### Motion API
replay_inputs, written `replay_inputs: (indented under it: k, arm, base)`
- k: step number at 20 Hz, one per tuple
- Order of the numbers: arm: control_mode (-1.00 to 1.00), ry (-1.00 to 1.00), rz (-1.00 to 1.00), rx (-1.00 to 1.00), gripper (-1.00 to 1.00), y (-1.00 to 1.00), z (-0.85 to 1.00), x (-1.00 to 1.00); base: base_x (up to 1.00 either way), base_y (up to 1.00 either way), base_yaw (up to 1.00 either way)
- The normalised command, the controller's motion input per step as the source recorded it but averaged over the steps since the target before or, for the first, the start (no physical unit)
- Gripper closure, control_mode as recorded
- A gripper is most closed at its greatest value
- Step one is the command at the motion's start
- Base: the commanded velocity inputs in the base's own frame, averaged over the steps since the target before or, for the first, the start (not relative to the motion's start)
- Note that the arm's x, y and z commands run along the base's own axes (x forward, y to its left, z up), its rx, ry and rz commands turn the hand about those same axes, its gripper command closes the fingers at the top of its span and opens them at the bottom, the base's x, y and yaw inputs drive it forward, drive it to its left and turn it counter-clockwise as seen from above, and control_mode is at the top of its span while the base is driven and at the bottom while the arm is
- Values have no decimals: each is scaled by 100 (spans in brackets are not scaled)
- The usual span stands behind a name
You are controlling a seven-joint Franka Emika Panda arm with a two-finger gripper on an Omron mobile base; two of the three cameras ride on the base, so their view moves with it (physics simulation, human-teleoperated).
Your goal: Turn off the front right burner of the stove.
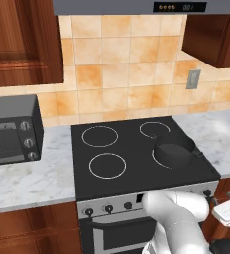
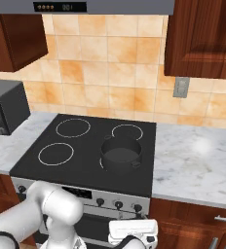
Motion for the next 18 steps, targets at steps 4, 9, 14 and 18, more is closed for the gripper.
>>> replay_inputs:
  k: [4, 9, 14, 18]
  arm:
    - [-100, 0, 0, 0, -100, 0, -38, 15]
    - [-100, 0, 0, 0, -100, 0, -17, 36]
    - [-100, 0, 0, 0, -100, 0, -31, 12]
    - [-100, 0, 0, 0, -100, 0, -36, 3]
  base:
    - [0, 0, 0]
    - [0, 0, 0]
    - [0, 0, 0]
    - [0, 0, 0]
